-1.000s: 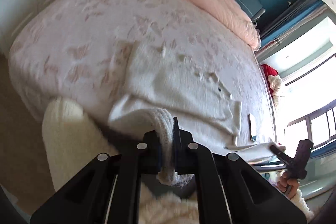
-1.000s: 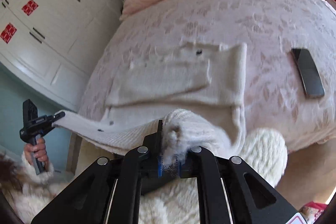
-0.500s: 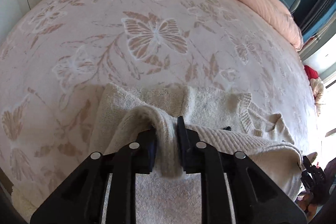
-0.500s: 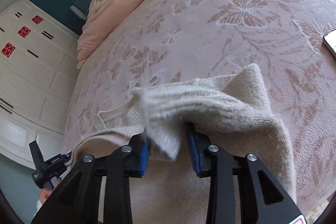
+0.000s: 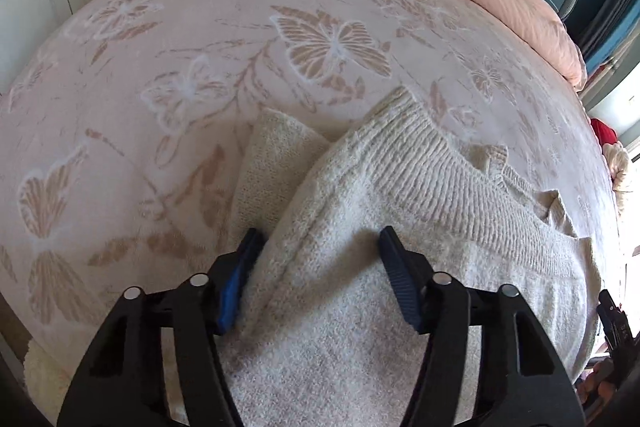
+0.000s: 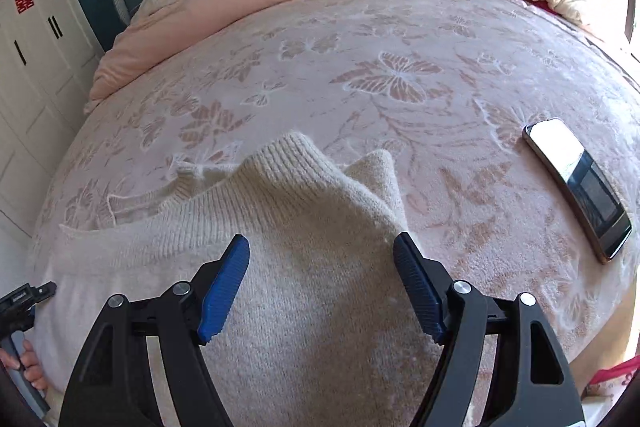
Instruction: Fold small clothes
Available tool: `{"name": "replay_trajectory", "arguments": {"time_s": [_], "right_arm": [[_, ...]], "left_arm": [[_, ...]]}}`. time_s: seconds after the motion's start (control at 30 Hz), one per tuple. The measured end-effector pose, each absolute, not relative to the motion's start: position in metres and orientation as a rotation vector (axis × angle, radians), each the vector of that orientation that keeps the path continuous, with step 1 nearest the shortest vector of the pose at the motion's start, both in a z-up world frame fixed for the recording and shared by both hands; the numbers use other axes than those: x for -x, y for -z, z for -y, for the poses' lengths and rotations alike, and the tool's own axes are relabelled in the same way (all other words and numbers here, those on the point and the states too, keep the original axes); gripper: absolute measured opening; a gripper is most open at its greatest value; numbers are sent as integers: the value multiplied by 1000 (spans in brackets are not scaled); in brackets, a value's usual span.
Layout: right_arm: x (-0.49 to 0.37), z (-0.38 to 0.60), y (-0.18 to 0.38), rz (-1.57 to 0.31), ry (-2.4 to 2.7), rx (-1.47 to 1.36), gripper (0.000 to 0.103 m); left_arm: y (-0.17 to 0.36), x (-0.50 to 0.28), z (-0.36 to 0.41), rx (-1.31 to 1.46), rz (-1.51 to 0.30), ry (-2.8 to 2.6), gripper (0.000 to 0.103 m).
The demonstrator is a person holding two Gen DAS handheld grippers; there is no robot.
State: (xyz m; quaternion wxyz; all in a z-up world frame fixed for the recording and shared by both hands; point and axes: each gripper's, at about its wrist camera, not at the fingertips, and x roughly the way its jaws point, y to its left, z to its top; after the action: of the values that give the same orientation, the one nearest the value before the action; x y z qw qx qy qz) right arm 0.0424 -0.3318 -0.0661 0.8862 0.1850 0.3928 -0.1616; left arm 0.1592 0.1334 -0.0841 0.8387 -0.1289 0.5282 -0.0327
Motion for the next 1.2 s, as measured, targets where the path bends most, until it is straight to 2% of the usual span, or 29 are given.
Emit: {"name": "replay_trajectory", "arguments": {"time_s": [0.07, 0.13, 0.23, 0.27, 0.3, 0.33, 0.4, 0.5, 0.57, 0.63, 0.73, 0.77, 0.87, 0.9, 0.97, 1.07, 1.1, 1.13, 1.2], "right_arm": [[-37, 333, 59, -771, 354, -374, 80], [-45, 335, 69, -832, 370, -356, 81], [-59, 333, 92, -947, 403, -291, 70], [-61, 333, 94, -960, 407, -279, 61], [-62, 333, 94, -960, 387, -290, 30], [-65, 334, 92, -968, 353, -311, 15], [-69, 336, 81, -971, 290, -349, 14], [-52, 336, 29, -823, 195, -424, 12], [-37, 337, 4, -734, 162, -476, 12], [-38, 341, 18, -738, 185, -454, 13], [-68, 366, 101, -1008, 277, -518, 13], [-67, 368, 107, -995, 273, -532, 14], [-61, 364, 80, -922, 255, -542, 19], [-60, 361, 73, -914, 254, -514, 23], [-53, 358, 58, -894, 323, -450, 23], [-35, 340, 30, -807, 300, -428, 32], [-32, 331, 24, -793, 256, -430, 32], [-33, 318, 23, -800, 201, -435, 29], [-38, 281, 30, -840, 73, -441, 20]], "left_arm": [[83, -160, -135, 275, -1132, 67, 52], [86, -162, -136, 271, -1147, 66, 49], [86, -165, -134, 250, -1156, 54, 36], [85, -165, -134, 251, -1155, 55, 26], [83, -165, -134, 256, -1150, 60, 13], [80, -166, -134, 256, -1145, 70, 9], [68, -163, -135, 244, -1105, 81, 6], [29, -153, -148, 295, -993, 110, 5], [18, -152, -160, 341, -983, 100, 5], [32, -161, -159, 286, -1019, 46, 6], [84, -179, -151, 225, -1160, 1, 6], [91, -178, -148, 202, -1165, -8, 6], [79, -170, -144, 187, -1120, 1, 6], [78, -170, -144, 189, -1126, 2, 9], [73, -167, -146, 214, -1130, 10, 11], [41, -143, -143, 249, -1052, 10, 16], [30, -133, -137, 245, -1020, 13, 23], [21, -123, -128, 246, -996, 36, 25], [16, -109, -107, 240, -990, 90, 34]]}}
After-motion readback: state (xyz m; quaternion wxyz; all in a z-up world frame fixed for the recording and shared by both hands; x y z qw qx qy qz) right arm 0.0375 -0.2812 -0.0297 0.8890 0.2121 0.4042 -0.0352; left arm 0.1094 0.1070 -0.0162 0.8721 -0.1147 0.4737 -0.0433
